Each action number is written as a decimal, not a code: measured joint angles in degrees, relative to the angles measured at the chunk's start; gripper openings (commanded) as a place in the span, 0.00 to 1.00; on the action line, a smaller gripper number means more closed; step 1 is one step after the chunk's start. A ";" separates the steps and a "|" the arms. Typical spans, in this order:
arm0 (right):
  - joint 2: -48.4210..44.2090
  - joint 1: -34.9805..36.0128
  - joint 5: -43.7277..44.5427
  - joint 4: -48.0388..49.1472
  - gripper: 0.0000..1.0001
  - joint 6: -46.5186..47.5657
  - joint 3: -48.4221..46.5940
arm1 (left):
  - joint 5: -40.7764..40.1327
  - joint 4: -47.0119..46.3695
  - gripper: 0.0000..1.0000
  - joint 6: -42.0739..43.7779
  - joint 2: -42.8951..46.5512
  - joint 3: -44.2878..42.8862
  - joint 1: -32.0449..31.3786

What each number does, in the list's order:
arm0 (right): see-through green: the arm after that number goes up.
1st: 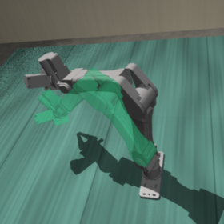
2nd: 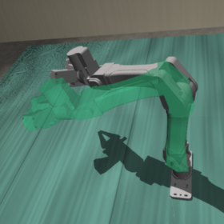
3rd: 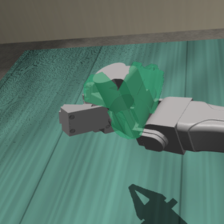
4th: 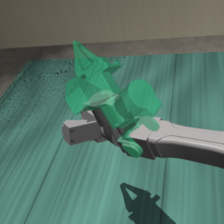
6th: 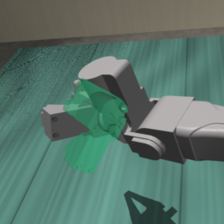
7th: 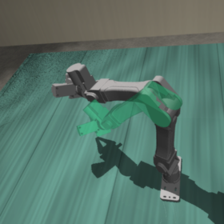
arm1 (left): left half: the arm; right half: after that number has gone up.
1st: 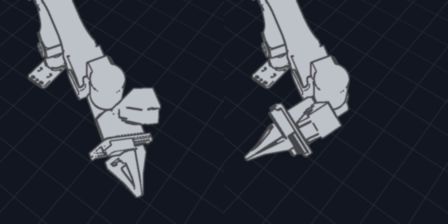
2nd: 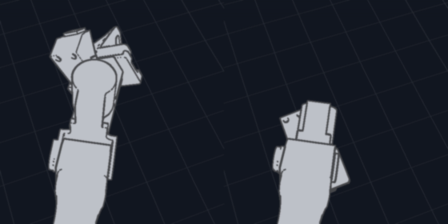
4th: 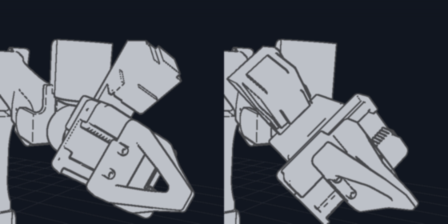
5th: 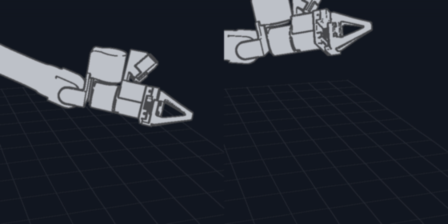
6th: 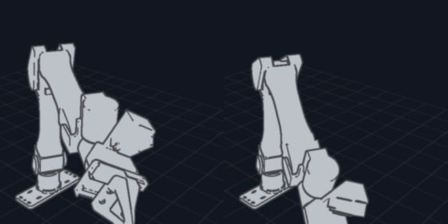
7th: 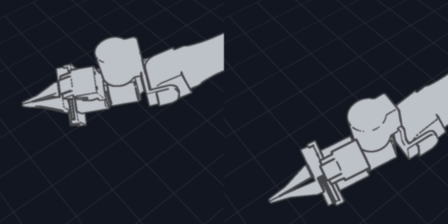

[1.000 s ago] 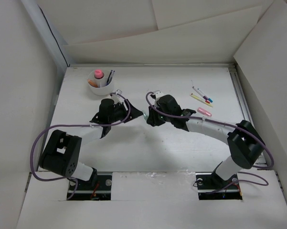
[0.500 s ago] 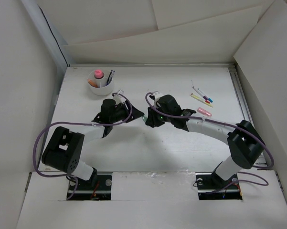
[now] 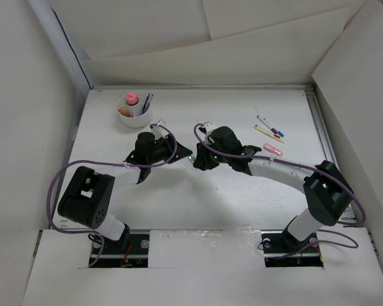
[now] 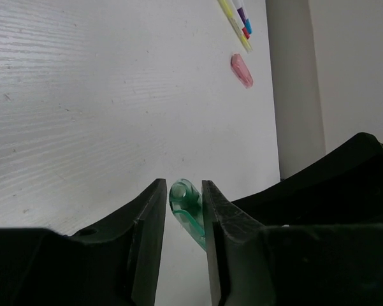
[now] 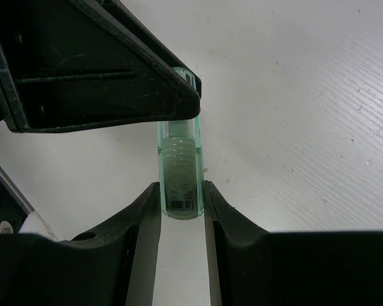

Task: Sort the stationery into containers
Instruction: Pass the stationery from the right arm to the left

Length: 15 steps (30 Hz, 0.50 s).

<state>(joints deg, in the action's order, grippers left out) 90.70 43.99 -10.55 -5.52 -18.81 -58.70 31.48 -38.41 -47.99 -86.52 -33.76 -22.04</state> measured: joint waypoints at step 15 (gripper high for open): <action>-0.46 0.00 0.04 -0.02 0.60 -0.11 0.02 | -0.42 -2.10 0.02 -2.01 0.02 -0.04 -0.09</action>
<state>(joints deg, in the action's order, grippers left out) 90.24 43.99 -10.50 -5.54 -18.92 -58.67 31.07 -40.51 -50.00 -86.50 -33.80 -22.13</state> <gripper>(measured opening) 0.528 0.141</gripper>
